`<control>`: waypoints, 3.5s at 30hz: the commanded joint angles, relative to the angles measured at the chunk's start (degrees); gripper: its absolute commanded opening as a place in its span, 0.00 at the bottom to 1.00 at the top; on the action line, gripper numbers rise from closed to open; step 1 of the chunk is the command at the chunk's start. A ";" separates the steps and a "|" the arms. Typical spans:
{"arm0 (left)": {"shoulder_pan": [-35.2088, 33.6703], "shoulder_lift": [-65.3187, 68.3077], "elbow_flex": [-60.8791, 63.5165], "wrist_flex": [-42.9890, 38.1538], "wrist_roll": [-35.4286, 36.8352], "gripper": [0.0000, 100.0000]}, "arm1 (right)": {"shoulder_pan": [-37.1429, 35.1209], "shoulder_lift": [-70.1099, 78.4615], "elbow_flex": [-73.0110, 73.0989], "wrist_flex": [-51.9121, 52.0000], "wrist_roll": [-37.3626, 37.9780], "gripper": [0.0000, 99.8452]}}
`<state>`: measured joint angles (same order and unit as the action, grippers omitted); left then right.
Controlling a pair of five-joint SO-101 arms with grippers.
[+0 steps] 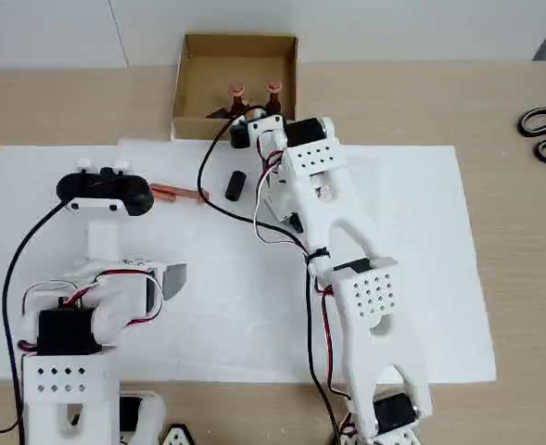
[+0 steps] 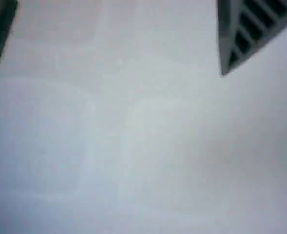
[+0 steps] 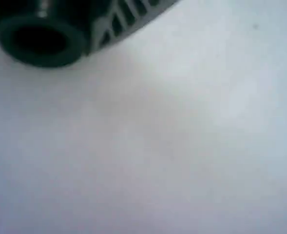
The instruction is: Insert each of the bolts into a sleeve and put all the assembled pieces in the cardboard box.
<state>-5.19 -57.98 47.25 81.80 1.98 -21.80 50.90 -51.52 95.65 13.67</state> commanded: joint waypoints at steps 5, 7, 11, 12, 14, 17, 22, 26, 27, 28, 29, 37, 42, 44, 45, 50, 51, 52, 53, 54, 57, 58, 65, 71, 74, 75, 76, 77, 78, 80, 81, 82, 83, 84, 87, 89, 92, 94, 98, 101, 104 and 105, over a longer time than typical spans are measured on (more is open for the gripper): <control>-1.58 -0.18 -4.26 1.23 -0.35 0.28 | 1.54 -19.38 -1.32 1.10 0.53 0.00; -3.52 0.26 -8.92 3.08 -0.35 0.28 | 1.71 -22.64 -1.14 1.19 0.53 0.00; -5.45 8.70 -20.00 7.03 -0.35 0.28 | 1.71 -28.53 3.87 1.01 0.53 0.00; -5.45 12.40 -22.90 8.26 -0.35 0.28 | 1.71 -29.85 5.36 1.01 0.44 0.00; -5.36 20.31 -28.62 10.29 -0.35 0.28 | 1.80 -31.96 8.00 1.01 0.35 0.00; -5.27 32.09 -36.53 11.60 -0.26 0.28 | 3.12 -34.77 12.75 0.84 0.26 0.00; -4.57 49.58 -46.99 9.93 0.26 0.28 | 6.20 -37.05 20.04 0.66 0.00 0.00; -3.43 62.77 -55.60 9.23 8.26 0.28 | 6.37 -37.14 23.91 0.57 0.00 0.01; -3.43 65.93 -57.80 9.23 10.29 0.28 | 6.29 -37.14 24.26 0.57 0.00 0.01; -3.60 69.01 -60.00 9.23 12.40 0.28 | 6.29 -37.14 24.44 0.57 0.00 0.01; -3.69 72.00 -61.93 9.23 14.77 0.28 | 6.29 -37.14 24.44 0.57 0.00 0.01; -7.12 90.37 -76.88 9.49 34.11 0.28 | 6.29 -37.05 24.44 0.57 0.00 0.01; -8.53 97.49 -84.88 9.58 39.65 0.28 | 6.29 -37.05 24.53 0.57 0.00 0.01; -8.53 99.52 -87.08 9.58 40.09 0.28 | 6.29 -36.97 24.53 0.57 0.00 0.01; -8.44 100.40 -87.96 9.58 40.53 0.28 | 6.29 -36.97 24.53 0.57 0.00 0.01; -8.53 105.58 -91.91 9.32 45.27 0.28 | 6.29 -36.97 24.53 0.48 0.00 0.01; -8.53 106.73 -92.62 9.49 46.07 0.28 | 6.29 -36.97 24.53 0.48 0.00 0.01; -8.53 107.69 -93.32 9.58 46.59 0.28 | 6.29 -36.97 24.53 0.48 0.00 0.01; -8.53 108.66 -93.93 9.58 46.77 0.28 | 6.29 -36.97 24.53 0.40 0.00 0.01; -8.53 109.36 -94.46 9.67 46.77 0.27 | 6.29 -36.97 24.88 0.13 0.00 0.01; -8.62 110.42 -95.96 10.90 46.86 0.24 | 6.29 -36.97 27.87 -1.54 0.00 0.01; -8.62 110.51 -96.66 11.43 46.86 0.21 | 6.29 -36.97 29.19 -2.51 0.00 0.01; -8.62 110.51 -98.77 12.84 46.68 0.04 | 6.29 -37.05 32.53 -5.14 0.00 0.01; -8.44 110.51 -98.59 12.57 46.68 0.02 | 6.29 -37.05 32.53 -5.14 0.00 0.01; -8.26 110.51 -98.77 12.84 46.59 0.01 | 6.29 -37.05 32.53 -5.14 0.00 0.01; -8.18 110.33 -98.77 12.92 46.59 0.01 | 6.29 -37.05 32.53 -5.14 0.00 0.01; -8.18 110.24 -98.77 13.01 46.51 0.01 | 6.29 -37.05 32.53 -5.14 0.00 0.01; -8.18 110.15 -98.86 13.27 45.98 0.01 | 6.29 -37.05 32.53 -5.14 0.00 0.01; -8.18 110.07 -99.21 13.98 44.92 0.01 | 6.29 -37.05 32.53 -5.14 0.00 0.01; -8.18 110.07 -102.11 17.32 42.64 0.01 | 6.29 -37.05 32.53 -5.14 0.00 0.01; -8.18 110.07 -103.78 18.73 41.32 0.01 | 6.29 -37.05 32.53 -5.14 0.00 0.01; -8.18 110.07 -104.66 18.81 39.82 0.01 | 6.29 -37.05 32.53 -5.14 0.00 0.01; -8.18 110.07 -105.45 18.73 38.07 0.01 | 6.29 -37.05 32.53 -5.14 0.00 0.01; -8.18 109.98 -106.07 18.73 36.31 0.01 | 6.29 -37.05 32.53 -5.14 0.00 0.01; -8.18 107.87 -106.24 18.73 32.44 0.01 | 6.29 -37.14 32.53 -5.05 0.00 0.01; -7.47 105.49 -105.54 18.73 30.51 0.01 | 6.29 -37.14 32.53 -4.88 0.09 0.01; -5.19 100.40 -104.31 18.73 26.99 0.01 | 6.29 -37.58 32.53 -4.70 0.09 0.01; -3.16 95.91 -103.25 18.73 26.20 0.01 | 6.29 -37.58 32.53 -4.62 0.26 0.01; 0.35 85.01 -98.42 18.73 26.11 0.01 | 6.29 -37.67 32.53 -4.35 0.44 0.00; 2.73 77.19 -93.05 18.64 26.02 0.01 | 6.20 -38.11 32.26 -2.86 0.44 0.00; 4.66 70.24 -87.78 18.64 25.93 0.01 | 6.20 -42.68 32.26 -2.24 0.44 0.00; 5.19 68.04 -86.20 18.64 25.93 0.01 | 6.20 -45.05 32.26 -1.98 0.44 0.00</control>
<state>-1.49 19.21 -41.71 99.74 28.35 -16.00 14.59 -18.81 92.75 13.67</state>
